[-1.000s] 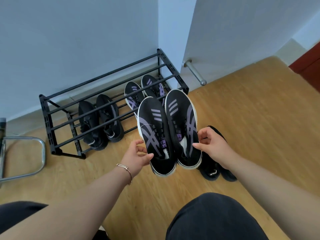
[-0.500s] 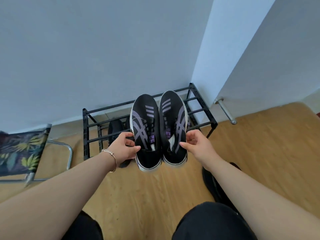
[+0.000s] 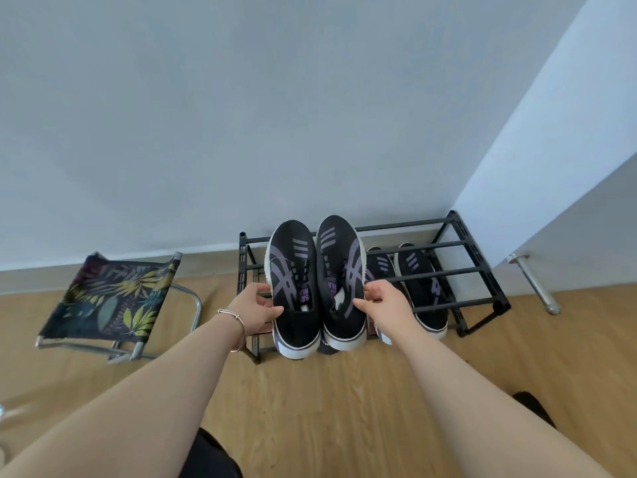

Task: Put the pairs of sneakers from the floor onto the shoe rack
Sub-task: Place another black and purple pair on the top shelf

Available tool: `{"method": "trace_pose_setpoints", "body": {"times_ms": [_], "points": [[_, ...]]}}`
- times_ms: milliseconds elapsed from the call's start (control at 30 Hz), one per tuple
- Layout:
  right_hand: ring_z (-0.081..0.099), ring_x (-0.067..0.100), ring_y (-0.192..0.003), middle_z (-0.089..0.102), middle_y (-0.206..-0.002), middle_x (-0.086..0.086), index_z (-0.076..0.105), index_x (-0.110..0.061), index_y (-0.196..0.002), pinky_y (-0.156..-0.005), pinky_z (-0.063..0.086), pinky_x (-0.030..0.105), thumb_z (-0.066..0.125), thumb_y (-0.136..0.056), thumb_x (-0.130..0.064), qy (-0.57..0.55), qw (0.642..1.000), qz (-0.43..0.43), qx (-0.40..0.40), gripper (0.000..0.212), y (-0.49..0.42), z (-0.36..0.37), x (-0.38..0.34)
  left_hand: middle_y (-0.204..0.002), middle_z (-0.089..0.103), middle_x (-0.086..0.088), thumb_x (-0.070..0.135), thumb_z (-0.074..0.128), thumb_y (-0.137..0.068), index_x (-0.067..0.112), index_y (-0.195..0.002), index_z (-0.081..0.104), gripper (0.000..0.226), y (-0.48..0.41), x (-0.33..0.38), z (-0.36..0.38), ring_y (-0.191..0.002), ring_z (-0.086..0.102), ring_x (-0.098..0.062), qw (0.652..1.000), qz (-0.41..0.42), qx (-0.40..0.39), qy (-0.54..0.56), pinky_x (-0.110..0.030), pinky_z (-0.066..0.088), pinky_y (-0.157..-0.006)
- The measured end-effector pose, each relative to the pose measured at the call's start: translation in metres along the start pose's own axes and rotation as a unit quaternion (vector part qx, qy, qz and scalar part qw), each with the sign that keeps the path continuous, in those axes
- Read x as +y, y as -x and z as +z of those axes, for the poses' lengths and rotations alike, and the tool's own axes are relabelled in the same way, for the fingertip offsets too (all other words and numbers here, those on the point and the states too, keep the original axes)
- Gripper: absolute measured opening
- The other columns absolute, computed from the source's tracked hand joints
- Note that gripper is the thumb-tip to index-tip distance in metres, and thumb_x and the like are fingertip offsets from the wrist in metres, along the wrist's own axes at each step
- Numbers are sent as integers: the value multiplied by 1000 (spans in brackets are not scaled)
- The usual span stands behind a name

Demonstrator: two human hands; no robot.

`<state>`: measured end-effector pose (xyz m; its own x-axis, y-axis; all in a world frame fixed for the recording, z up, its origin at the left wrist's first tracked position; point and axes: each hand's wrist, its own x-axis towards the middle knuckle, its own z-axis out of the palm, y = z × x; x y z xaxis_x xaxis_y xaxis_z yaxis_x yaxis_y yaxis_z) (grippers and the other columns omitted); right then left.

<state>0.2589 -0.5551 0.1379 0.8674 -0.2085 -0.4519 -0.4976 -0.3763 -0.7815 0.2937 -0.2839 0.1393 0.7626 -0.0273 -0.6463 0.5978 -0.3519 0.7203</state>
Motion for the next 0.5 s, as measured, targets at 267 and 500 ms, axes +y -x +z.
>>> {"method": "trace_pose_setpoints", "body": {"times_ms": [267, 500], "points": [[65, 22, -109, 69, -116, 2, 61, -15, -130, -99, 55, 46, 76, -88, -24, 7, 1000, 14, 0, 45, -16, 31, -30, -106, 61, -6, 6, 69, -91, 16, -147, 42, 62, -22, -12, -22, -96, 69, -29, 997, -4, 71, -8, -43, 62, -81], [62, 26, -122, 67, -134, 7, 59, -15, -139, -102, 50, 41, 71, -92, -14, 37, 999, 20, -35, 48, -24, 37, -42, -107, 64, -3, 12, 69, -92, 17, -144, 48, 56, -34, -16, -23, -100, 68, -28, 995, -5, 103, -1, -49, 58, -95]]}}
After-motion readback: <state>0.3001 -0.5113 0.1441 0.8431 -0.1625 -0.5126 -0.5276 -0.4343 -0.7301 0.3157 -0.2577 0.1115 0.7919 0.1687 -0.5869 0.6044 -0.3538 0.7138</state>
